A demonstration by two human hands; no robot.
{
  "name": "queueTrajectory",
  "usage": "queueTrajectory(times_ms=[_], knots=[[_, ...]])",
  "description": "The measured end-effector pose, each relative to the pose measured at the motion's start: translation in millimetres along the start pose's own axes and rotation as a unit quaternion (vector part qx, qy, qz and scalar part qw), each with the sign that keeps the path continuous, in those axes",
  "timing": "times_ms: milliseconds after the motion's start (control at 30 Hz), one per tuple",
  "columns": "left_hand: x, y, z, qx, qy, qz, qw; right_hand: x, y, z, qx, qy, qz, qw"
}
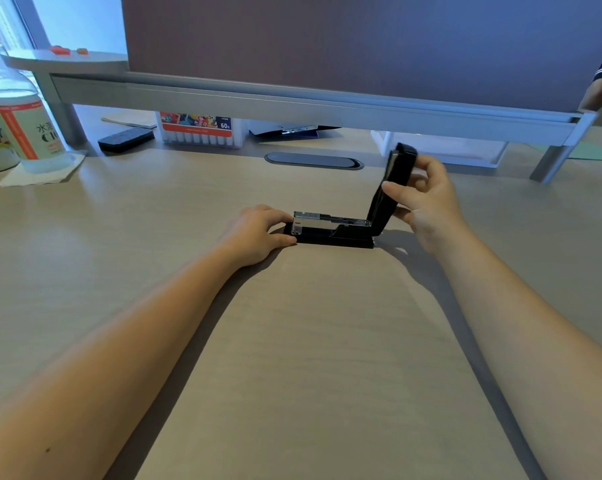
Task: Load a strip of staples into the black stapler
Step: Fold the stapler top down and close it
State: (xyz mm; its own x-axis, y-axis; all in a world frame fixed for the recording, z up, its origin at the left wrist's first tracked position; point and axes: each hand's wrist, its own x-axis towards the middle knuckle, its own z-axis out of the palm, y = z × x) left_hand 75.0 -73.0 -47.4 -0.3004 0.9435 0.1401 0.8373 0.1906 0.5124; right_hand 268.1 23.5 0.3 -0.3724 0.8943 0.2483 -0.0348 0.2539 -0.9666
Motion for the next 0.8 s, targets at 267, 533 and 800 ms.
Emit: queueTrajectory(times_ms=[267,533,800], knots=[[1.8,-1.0,-1.7,-0.024,-0.013,-0.01,1.0,-2.3,-2.4,33.8,-0.229,-0.089,-0.132,0.96],[2.5,-0.6,-1.5,-0.034,-0.015,-0.015,0.999,-2.7,9.1,53.0,-0.4,-0.187,-0.159,0.883],[-1.5,3.1,-20.5,-0.228,-0.079,-0.06,0.969,-10.8,20.7,20.0,-0.354,-0.132,-0.056,0.924]])
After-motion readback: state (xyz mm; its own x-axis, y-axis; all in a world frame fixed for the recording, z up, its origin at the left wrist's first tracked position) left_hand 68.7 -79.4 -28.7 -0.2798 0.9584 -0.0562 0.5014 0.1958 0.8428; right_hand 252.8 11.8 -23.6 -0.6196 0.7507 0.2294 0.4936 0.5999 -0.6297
